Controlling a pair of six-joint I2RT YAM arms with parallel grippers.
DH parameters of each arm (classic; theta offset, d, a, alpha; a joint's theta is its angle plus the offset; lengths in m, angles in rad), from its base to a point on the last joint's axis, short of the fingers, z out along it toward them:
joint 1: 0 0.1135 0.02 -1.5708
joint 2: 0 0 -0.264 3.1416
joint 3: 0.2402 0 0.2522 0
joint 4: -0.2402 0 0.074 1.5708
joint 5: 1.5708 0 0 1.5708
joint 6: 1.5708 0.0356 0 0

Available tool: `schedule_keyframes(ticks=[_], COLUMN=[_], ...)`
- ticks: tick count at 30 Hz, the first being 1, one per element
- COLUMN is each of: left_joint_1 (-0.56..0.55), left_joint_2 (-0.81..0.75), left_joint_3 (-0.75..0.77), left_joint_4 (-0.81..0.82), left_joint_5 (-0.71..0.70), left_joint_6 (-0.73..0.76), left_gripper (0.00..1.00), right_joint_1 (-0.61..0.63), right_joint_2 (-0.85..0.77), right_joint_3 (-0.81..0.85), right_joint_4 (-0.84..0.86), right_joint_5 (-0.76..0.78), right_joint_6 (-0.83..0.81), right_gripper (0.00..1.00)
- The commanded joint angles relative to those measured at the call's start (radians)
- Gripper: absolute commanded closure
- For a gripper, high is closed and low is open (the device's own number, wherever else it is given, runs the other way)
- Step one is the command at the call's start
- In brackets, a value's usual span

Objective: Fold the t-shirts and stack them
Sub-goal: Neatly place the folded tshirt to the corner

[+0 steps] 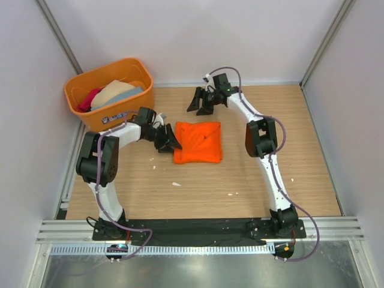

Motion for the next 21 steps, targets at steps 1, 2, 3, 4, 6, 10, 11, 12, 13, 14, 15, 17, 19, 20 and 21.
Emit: schedule_keyframes(ticks=[1,2,3,4,6,10,11,12,13,14,15,17,19,20,21], left_joint_1=[0.003,0.003,0.003,0.003,0.003,-0.010,-0.019,-0.024,-0.027,-0.033,-0.036,-0.039,-0.039,-0.039,-0.038], left_joint_2=[-0.087,-0.095,-0.095,-0.093,-0.063,0.031,0.054,0.071,0.083,0.095,0.111,0.149,0.183,0.193,0.201], left_joint_3=[0.106,0.140,0.156,0.166,0.195,0.260,0.280,0.286,0.294,0.303,0.303,0.303,0.304,0.308,0.308], left_joint_4=[-0.072,-0.071,-0.066,-0.060,-0.016,0.029,0.049,0.066,0.080,0.116,0.144,0.199,0.279,0.312,0.334], left_joint_5=[-0.097,-0.106,-0.111,-0.111,-0.093,-0.059,-0.057,-0.051,-0.048,-0.044,-0.039,-0.042,-0.050,-0.060,-0.083], left_joint_6=[0.026,0.020,0.015,0.006,-0.026,-0.066,-0.085,-0.085,-0.108,-0.118,-0.132,-0.181,-0.212,-0.229,-0.237], left_gripper=[0.50,0.50,0.51,0.52,0.57,0.69,0.71,0.71,0.71,0.71,0.72,0.72,0.73,0.74,0.74], right_joint_1=[-0.061,-0.067,-0.073,-0.075,-0.082,-0.098,-0.105,-0.105,-0.113,-0.117,-0.121,-0.130,-0.136,-0.140,-0.144], right_joint_2=[-0.188,-0.234,-0.262,-0.286,-0.355,-0.475,-0.512,-0.530,-0.544,-0.556,-0.565,-0.576,-0.563,-0.555,-0.543], right_joint_3=[-0.007,-0.048,-0.075,-0.105,-0.213,-0.436,-0.522,-0.564,-0.610,-0.700,-0.743,-0.846,-0.885,-0.927,-0.948], right_joint_4=[-0.110,-0.130,-0.152,-0.156,-0.134,0.007,0.067,0.102,0.141,0.188,0.293,0.398,0.518,0.570,0.698], right_joint_5=[0.075,0.093,0.119,0.125,0.110,0.041,0.027,0.011,-0.034,-0.058,-0.081,-0.144,-0.166,-0.184,-0.195], right_joint_6=[-0.036,-0.056,-0.067,-0.075,-0.070,-0.006,0.022,0.039,0.055,0.083,0.138,0.193,0.238,0.261,0.302], right_gripper=[0.30,0.30,0.30,0.30,0.33,0.48,0.57,0.57,0.67,0.71,0.79,0.85,0.89,0.90,0.91])
